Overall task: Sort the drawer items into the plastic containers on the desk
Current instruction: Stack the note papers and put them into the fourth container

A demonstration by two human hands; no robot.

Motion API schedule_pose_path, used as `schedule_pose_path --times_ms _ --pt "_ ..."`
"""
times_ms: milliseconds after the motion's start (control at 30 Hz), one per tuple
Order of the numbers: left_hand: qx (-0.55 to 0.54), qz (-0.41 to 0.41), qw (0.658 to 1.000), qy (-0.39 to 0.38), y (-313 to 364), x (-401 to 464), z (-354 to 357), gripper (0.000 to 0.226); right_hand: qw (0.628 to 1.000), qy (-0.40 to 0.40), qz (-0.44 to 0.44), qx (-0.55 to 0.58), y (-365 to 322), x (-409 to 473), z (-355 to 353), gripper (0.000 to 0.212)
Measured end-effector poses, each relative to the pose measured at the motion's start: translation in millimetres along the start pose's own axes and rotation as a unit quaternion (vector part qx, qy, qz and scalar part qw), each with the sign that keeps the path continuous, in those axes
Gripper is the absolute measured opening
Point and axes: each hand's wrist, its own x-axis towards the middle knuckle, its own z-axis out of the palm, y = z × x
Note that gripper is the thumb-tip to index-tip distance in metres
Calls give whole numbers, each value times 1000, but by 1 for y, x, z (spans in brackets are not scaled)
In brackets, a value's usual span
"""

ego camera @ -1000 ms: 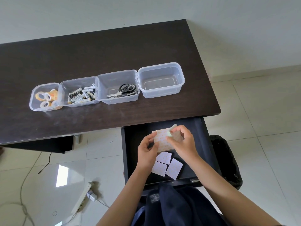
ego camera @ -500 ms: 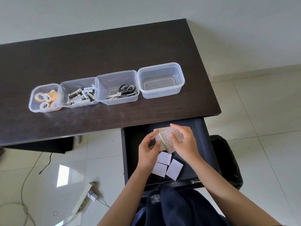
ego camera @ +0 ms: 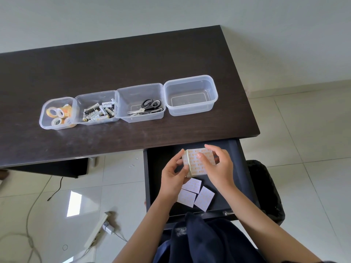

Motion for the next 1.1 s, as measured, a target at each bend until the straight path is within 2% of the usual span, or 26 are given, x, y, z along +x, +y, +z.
schedule_pose_path --times_ms 233,367,533,767,1100 --pt "9 0 1000 -27 4 -5 -7 49 999 -21 -18 21 -6 -4 1 29" --pt "19 -1 999 -35 6 -6 -8 48 995 -71 28 70 -9 -6 3 26" --pt "16 0 999 -36 5 -7 -7 48 990 -113 38 80 -8 -9 2 29" --pt "17 -6 999 -27 9 -11 -4 39 993 -105 28 47 -7 -12 4 35" --pt "34 15 999 -32 7 -15 -5 58 993 -112 16 43 -4 -14 4 30"
